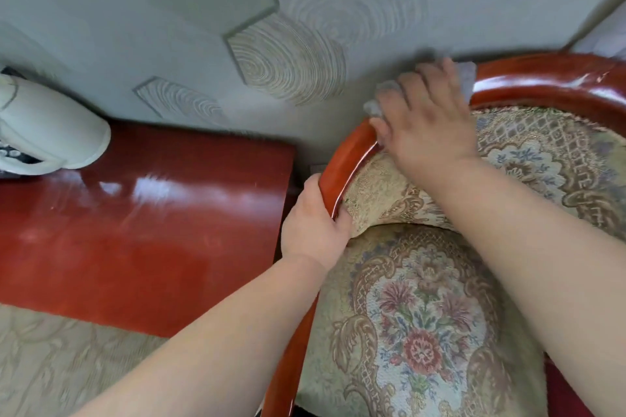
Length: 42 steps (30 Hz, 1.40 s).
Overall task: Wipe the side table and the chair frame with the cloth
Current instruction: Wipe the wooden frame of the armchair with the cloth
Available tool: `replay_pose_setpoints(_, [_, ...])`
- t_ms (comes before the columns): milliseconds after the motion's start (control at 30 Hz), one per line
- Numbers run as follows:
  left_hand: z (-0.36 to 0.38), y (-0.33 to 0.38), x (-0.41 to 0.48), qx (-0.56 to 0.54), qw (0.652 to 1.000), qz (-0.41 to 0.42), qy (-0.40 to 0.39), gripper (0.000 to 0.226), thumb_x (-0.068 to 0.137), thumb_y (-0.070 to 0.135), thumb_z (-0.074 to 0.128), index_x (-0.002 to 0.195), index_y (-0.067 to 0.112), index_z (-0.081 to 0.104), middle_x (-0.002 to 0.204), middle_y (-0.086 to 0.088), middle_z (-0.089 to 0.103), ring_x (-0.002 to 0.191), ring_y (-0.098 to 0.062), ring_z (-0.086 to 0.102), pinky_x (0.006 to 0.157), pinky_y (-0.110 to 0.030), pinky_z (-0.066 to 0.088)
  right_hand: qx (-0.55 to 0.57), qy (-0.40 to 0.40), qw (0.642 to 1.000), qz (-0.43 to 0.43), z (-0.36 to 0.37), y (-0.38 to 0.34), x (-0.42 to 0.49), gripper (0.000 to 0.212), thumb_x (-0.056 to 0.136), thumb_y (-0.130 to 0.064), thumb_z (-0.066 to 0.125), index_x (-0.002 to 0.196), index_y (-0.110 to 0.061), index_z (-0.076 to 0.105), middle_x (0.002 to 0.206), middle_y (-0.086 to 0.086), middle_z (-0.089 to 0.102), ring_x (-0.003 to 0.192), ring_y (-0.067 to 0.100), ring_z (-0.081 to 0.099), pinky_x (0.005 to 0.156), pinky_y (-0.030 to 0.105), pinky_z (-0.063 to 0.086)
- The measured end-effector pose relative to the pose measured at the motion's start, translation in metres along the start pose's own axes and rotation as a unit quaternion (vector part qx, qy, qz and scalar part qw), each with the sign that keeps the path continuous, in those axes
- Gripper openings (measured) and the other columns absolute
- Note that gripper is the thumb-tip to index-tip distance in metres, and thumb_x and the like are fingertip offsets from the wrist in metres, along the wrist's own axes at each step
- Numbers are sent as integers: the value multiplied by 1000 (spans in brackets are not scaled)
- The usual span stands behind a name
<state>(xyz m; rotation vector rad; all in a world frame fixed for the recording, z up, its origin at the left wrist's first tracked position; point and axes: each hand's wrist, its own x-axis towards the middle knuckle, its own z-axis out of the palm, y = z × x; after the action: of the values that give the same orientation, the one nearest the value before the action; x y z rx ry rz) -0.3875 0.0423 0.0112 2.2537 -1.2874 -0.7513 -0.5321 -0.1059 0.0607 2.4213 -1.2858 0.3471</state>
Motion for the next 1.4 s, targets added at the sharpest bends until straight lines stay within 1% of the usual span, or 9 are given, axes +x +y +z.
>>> replay_pose_setpoints(167, [9,-7,0,12,999,17,31,55,92,40,64,141,33,41,116,3,68,101,-30,68,83,-39,50,-9,-7,991,131,-6,8,-1,45,105,-41,40,131,-8,57,132,23,56,135,46,44,124,60,13])
replay_pose_setpoints(367, [12,-12,1,15,999,17,31,51,89,45,66,131,31,42,116,-1,70,102,-34,68,75,-40,47,99,-35,988,-115,10,-71,-26,28,100,-36,56,108,-13,69,124,16,65,129,42,53,125,54,22])
replay_pose_setpoints(467, [11,-8,1,20,999,13,42,49,90,42,64,133,33,42,112,1,71,98,-33,69,75,-38,47,90,-28,982,-164,11,-52,-22,38,105,-45,48,120,-15,66,128,13,63,130,39,53,125,52,23])
replay_pose_setpoints(600, [10,-7,-1,24,998,15,54,50,93,44,62,135,41,35,106,5,71,92,-31,70,76,-37,50,45,-8,999,-9,4,9,-7,50,106,-48,42,140,-14,55,135,18,57,134,44,46,124,58,19])
replay_pose_setpoints(800, [13,-10,2,31,998,6,56,46,95,48,59,132,42,33,100,8,68,89,-27,69,77,-35,49,25,35,985,170,-6,50,-9,46,105,-44,44,131,-9,58,133,23,55,133,46,44,125,57,9])
replay_pose_setpoints(867, [13,-11,3,35,998,8,60,46,94,47,60,132,41,34,100,8,68,90,-27,69,76,-35,48,38,13,988,150,-8,28,-2,41,103,-40,47,126,-9,60,132,23,56,134,48,44,124,60,13])
replay_pose_setpoints(1000, [9,-15,6,47,997,4,61,51,94,47,59,139,35,36,105,5,69,93,-30,70,78,-38,52,76,-18,996,-53,7,-28,-4,42,98,-42,52,125,-13,65,131,19,60,132,47,48,123,61,17])
replay_pose_setpoints(1100, [8,-16,9,46,997,2,63,51,95,47,58,139,35,36,103,6,68,90,-28,70,78,-38,52,69,-6,990,-121,10,-26,1,40,100,-45,51,125,-16,64,126,16,62,127,44,52,122,59,23])
replay_pose_setpoints(1400, [13,-15,6,27,998,31,42,49,96,44,60,138,36,36,110,7,67,94,-26,69,78,-35,50,22,28,999,1,0,32,-9,45,107,-48,45,133,-15,61,129,16,60,127,43,51,123,57,23])
